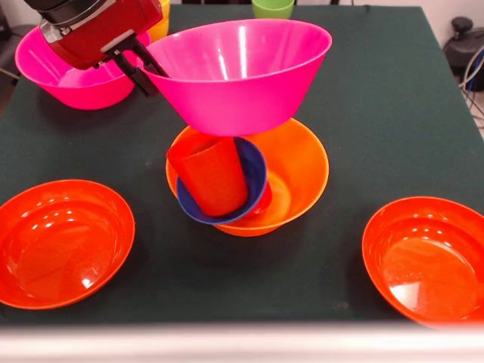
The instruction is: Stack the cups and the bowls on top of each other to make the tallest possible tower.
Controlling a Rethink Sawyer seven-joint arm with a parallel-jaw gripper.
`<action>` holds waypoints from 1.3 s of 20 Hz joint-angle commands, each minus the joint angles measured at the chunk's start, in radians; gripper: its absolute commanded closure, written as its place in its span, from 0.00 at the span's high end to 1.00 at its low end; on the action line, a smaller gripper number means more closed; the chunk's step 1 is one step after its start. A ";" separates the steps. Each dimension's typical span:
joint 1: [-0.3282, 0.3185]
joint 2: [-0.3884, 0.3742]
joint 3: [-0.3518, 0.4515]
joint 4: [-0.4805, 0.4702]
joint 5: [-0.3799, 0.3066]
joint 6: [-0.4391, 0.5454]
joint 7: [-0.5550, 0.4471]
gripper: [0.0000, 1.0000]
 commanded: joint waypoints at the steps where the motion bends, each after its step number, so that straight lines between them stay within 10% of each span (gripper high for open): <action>1: 0.047 0.020 -0.035 -0.029 -0.034 0.045 -0.181 0.00; 15: 0.053 0.019 -0.037 -0.033 -0.029 0.059 -0.177 0.00; 16: 0.051 0.021 -0.034 -0.030 -0.020 0.045 -0.162 1.00; 26: 0.050 0.027 -0.031 -0.033 -0.026 0.034 -0.180 1.00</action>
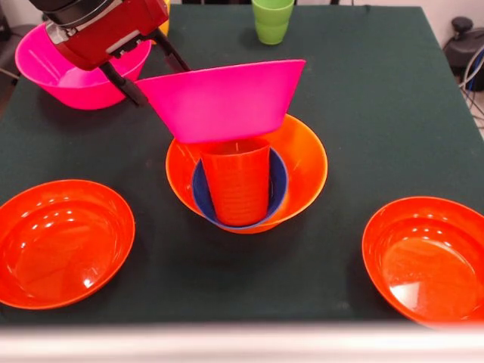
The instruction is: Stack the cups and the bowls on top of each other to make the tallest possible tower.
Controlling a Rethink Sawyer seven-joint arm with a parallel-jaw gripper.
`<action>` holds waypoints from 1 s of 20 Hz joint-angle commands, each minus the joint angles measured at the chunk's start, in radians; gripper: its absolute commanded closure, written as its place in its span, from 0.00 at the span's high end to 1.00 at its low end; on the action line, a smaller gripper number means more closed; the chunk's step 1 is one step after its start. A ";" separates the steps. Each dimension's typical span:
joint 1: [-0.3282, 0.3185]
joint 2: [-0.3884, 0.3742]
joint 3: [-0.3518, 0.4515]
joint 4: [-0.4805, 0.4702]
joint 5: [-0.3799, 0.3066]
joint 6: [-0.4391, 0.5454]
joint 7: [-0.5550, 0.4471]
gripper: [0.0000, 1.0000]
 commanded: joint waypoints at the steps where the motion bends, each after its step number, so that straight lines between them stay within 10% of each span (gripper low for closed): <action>1: 0.040 0.026 -0.031 -0.028 -0.027 0.035 -0.182 1.00; 15: 0.024 0.061 -0.025 -0.013 -0.035 -0.034 -0.198 1.00; 20: -0.049 0.129 0.012 0.072 -0.060 -0.231 -0.274 1.00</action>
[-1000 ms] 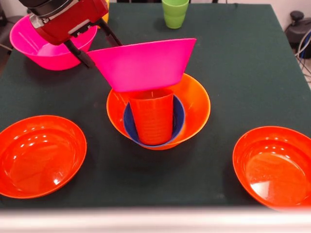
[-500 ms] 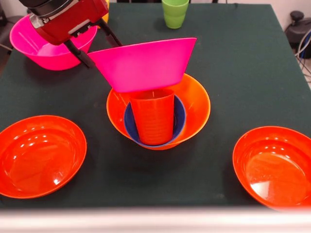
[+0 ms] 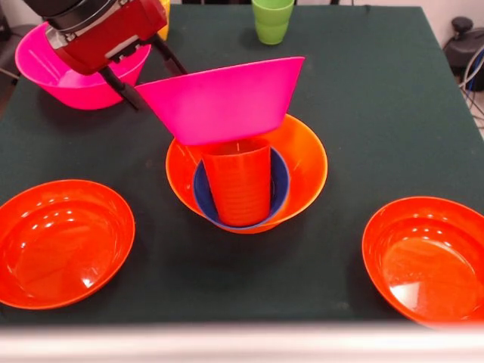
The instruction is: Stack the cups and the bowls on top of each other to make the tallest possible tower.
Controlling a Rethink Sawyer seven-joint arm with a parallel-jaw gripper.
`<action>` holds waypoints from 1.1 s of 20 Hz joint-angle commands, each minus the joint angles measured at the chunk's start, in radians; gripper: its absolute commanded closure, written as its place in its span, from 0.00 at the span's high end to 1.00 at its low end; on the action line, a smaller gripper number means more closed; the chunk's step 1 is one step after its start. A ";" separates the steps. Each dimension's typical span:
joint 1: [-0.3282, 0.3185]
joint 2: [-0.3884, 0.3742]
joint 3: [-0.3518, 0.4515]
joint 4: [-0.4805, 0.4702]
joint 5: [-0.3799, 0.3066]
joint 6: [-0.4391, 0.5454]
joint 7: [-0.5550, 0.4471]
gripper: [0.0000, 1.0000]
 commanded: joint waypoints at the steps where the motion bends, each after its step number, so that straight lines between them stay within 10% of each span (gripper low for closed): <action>1: -0.039 0.120 0.007 0.071 -0.062 -0.213 -0.273 1.00; 9: -0.057 0.150 0.021 0.091 -0.073 -0.274 -0.312 1.00; 10: -0.054 0.149 0.017 0.087 -0.070 -0.264 -0.309 0.00; 22: -0.048 0.152 0.019 0.075 -0.064 -0.249 -0.283 0.00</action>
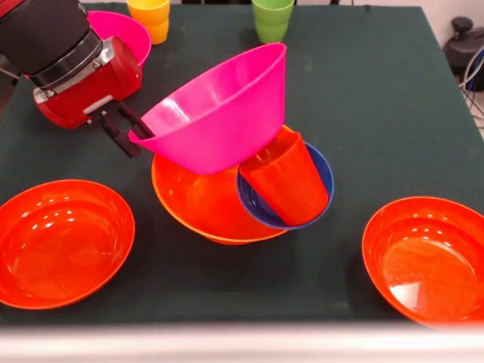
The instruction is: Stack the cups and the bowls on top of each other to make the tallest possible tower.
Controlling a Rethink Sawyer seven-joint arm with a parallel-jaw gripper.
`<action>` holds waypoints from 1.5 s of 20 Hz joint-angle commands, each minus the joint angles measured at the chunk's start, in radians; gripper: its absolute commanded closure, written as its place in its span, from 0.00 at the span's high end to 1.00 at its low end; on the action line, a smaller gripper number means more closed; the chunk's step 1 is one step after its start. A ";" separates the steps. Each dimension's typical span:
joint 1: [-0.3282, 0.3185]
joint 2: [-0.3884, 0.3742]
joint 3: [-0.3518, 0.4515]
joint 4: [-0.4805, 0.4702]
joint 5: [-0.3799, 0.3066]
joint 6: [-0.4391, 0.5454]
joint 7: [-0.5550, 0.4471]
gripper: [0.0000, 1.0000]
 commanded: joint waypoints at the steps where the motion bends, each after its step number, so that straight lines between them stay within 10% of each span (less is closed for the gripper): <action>1: 0.046 0.024 -0.005 0.027 -0.062 0.012 -0.283 0.00; 12: 0.118 -0.158 -0.052 0.035 -0.056 0.219 -0.182 0.00; 13: 0.119 -0.164 -0.055 0.041 -0.054 0.219 -0.162 1.00; 30: 0.187 -0.303 -0.105 0.007 -0.068 0.319 -0.134 1.00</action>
